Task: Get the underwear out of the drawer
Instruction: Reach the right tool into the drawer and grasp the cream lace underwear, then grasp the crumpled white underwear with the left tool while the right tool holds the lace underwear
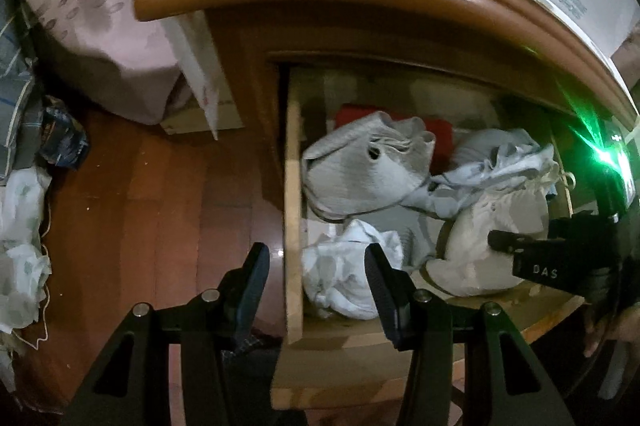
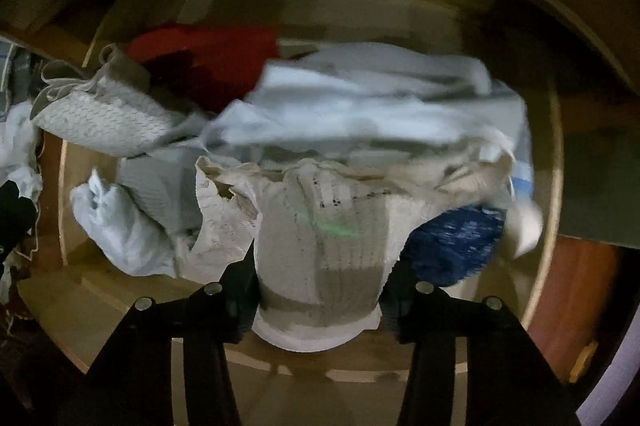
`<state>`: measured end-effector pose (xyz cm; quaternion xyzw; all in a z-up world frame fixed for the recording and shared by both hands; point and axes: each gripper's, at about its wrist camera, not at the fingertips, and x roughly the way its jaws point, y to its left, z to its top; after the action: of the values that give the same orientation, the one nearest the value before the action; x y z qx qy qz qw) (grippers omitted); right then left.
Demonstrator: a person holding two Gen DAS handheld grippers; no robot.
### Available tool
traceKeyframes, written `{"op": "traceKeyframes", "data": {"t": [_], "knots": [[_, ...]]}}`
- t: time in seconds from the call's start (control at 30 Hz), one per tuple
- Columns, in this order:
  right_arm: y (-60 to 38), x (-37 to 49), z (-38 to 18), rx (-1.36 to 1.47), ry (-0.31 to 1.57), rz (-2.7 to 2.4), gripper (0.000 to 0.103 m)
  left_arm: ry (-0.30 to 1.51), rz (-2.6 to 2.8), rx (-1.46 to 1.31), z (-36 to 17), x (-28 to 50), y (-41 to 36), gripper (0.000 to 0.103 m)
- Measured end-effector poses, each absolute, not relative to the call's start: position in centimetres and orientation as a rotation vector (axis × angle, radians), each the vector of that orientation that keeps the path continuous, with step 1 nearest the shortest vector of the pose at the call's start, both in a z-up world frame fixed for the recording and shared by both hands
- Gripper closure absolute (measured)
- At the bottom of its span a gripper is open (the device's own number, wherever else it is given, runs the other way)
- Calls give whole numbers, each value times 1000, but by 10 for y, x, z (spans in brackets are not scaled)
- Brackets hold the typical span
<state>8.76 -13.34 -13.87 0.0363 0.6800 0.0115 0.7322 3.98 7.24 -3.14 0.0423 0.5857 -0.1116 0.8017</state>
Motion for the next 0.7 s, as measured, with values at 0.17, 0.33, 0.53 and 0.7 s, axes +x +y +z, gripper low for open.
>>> {"op": "traceKeyframes", "data": {"t": [0.17, 0.33, 0.53, 0.7], "knots": [[-148, 81, -136, 64, 1482, -1, 58, 1313, -264, 42, -43, 42, 72, 52], [-165, 72, -131, 67, 1457, -26, 58, 1351, -275, 36, -52, 43, 64, 52], [-178, 66, -131, 99, 1432, -36, 58, 1392, -284, 49, -61, 50, 43, 52], [-179, 64, -132, 102, 1416, -17, 58, 1442, -251, 53, -74, 57, 33, 52]]}}
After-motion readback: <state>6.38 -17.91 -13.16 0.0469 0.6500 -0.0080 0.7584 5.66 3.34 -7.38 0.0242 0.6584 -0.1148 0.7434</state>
